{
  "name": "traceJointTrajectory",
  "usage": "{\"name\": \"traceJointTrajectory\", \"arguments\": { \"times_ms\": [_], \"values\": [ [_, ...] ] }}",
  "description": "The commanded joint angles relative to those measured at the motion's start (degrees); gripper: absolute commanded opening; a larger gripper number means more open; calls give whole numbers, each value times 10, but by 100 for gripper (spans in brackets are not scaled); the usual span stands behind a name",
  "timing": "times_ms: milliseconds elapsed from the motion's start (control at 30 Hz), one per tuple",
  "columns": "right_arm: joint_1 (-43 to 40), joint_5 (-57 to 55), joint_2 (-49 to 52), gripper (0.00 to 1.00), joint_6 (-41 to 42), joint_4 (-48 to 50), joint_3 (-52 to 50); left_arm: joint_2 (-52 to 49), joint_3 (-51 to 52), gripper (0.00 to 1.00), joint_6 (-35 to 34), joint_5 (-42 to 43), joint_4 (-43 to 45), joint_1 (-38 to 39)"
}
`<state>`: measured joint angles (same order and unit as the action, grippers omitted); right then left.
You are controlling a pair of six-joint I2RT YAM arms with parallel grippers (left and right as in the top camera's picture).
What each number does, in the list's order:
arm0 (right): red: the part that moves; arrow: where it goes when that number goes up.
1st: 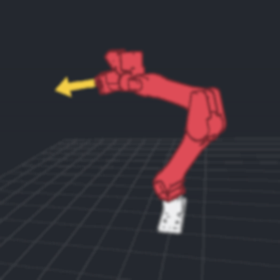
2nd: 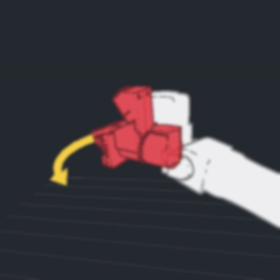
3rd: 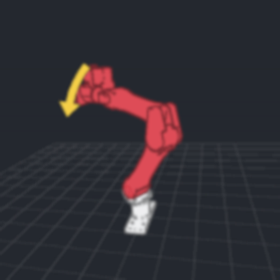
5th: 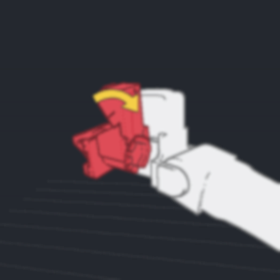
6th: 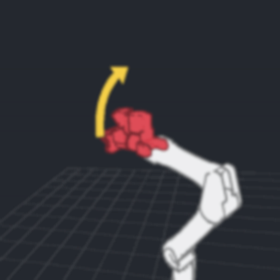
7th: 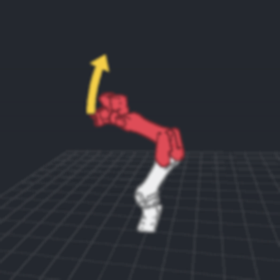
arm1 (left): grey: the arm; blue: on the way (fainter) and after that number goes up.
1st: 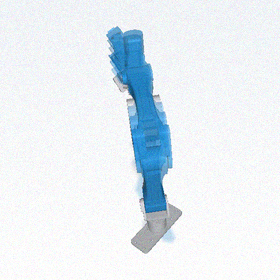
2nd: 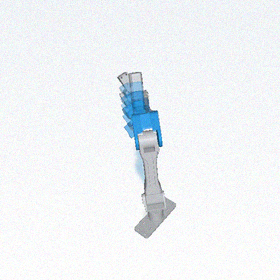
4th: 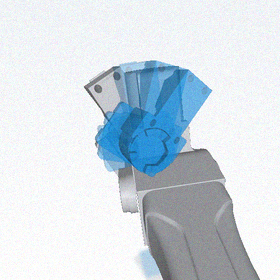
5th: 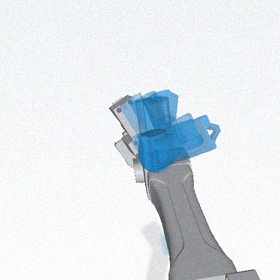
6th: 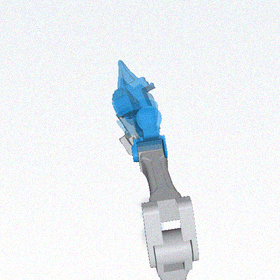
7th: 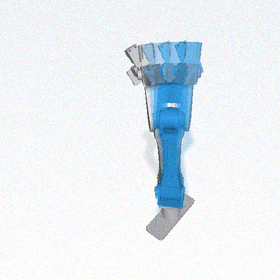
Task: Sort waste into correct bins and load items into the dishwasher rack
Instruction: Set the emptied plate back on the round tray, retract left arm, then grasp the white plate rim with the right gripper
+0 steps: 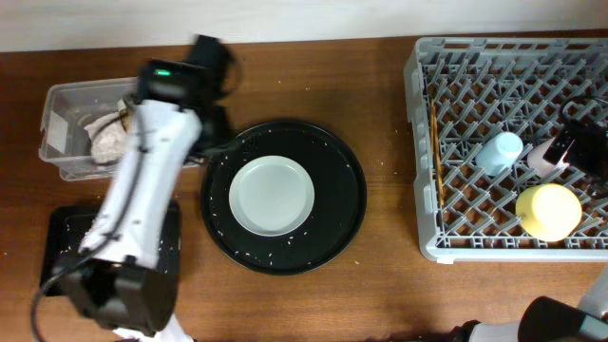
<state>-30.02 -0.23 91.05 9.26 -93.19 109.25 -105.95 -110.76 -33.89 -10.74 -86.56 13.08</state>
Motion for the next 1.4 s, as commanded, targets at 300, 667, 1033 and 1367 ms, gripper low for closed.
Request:
{"name": "traceJointTrajectory", "arguments": {
  "times_ms": [300,667,1033,1367],
  "values": [
    [-4,104,2,98,7,42,-1,15,-7,100,0,28,-29,-292],
    [520,135,87,98,77,308,-207,15,-7,100,0,29,-29,-291],
    [627,132,318,39,153,427,-221,15,-7,100,0,28,-27,-291],
    [565,97,318,4,172,208,-12,15,-7,99,0,28,-27,-291]
  ]
}}
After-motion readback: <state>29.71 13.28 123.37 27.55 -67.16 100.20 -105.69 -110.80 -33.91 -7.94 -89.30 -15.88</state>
